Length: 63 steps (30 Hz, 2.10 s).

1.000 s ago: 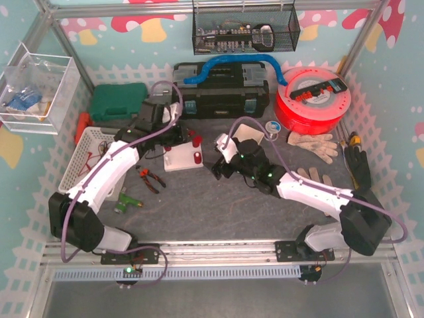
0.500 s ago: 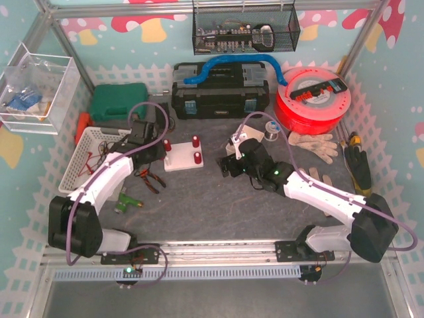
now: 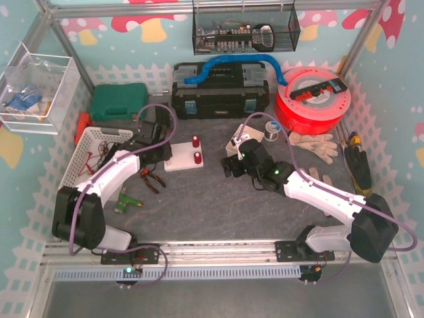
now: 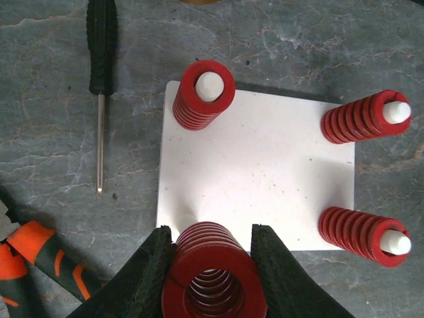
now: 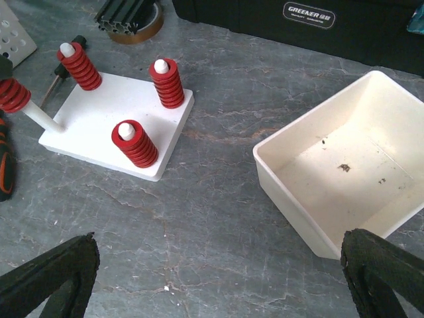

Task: Install the large spring

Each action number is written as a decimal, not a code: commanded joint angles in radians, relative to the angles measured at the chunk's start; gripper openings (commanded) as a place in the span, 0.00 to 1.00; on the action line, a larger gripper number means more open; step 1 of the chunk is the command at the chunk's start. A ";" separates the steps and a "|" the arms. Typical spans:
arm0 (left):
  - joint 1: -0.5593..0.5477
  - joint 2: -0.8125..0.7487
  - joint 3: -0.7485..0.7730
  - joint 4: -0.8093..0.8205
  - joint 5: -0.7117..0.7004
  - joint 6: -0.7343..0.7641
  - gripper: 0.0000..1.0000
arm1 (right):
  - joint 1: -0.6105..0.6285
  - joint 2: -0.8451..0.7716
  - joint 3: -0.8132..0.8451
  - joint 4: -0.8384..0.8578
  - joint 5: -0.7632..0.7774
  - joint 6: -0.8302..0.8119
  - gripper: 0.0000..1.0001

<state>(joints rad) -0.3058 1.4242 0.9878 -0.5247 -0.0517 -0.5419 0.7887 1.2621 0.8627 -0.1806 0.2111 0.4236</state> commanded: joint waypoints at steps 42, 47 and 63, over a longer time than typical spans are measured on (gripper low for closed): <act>-0.048 -0.043 0.016 0.054 -0.043 -0.044 0.72 | -0.104 -0.004 0.095 -0.003 0.130 0.010 0.99; -0.046 -0.151 0.091 0.076 -0.085 -0.009 0.88 | -0.237 -0.014 0.091 0.095 0.162 0.020 0.99; 0.032 -0.311 -0.374 0.862 -0.266 0.516 0.99 | -0.525 0.031 -0.109 0.472 0.302 -0.250 0.99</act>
<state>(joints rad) -0.3397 1.0740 0.7094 0.1097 -0.3019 -0.1482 0.3130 1.2686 0.8467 0.1658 0.4698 0.2165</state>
